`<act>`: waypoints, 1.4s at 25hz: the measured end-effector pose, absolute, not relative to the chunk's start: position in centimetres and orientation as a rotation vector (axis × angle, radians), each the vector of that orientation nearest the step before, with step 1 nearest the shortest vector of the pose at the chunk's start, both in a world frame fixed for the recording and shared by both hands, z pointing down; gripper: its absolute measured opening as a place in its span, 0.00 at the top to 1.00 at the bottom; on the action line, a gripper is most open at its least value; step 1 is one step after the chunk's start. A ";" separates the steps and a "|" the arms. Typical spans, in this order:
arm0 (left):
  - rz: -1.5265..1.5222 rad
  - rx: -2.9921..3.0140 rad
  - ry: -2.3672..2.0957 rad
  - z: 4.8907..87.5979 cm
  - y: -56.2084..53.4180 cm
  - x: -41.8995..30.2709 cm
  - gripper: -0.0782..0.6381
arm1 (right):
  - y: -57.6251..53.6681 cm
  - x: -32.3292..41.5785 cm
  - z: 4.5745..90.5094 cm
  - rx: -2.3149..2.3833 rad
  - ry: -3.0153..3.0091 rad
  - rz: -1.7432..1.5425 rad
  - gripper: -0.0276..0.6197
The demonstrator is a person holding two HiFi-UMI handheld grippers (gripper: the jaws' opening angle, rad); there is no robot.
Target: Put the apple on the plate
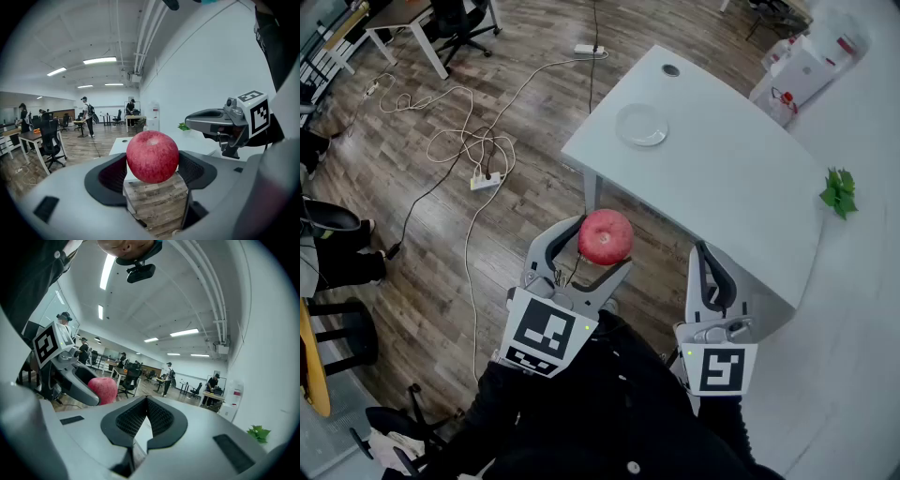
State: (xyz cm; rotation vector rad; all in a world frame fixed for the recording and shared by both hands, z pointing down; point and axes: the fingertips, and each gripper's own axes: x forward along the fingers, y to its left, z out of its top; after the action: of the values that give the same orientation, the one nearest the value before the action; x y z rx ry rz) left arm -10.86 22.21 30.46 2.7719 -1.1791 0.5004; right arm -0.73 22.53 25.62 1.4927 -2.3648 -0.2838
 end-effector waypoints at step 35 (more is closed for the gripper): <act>0.474 2.850 -1.045 31.1 22.1 -12.1 0.40 | 23.7 -3.1 27.3 1.562 -2.280 -0.192 0.89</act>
State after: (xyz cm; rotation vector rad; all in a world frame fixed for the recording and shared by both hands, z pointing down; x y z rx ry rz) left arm -12.11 22.14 31.13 2.8501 -1.0454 0.4743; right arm -3.13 23.71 27.31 1.5622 -2.2797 -0.1923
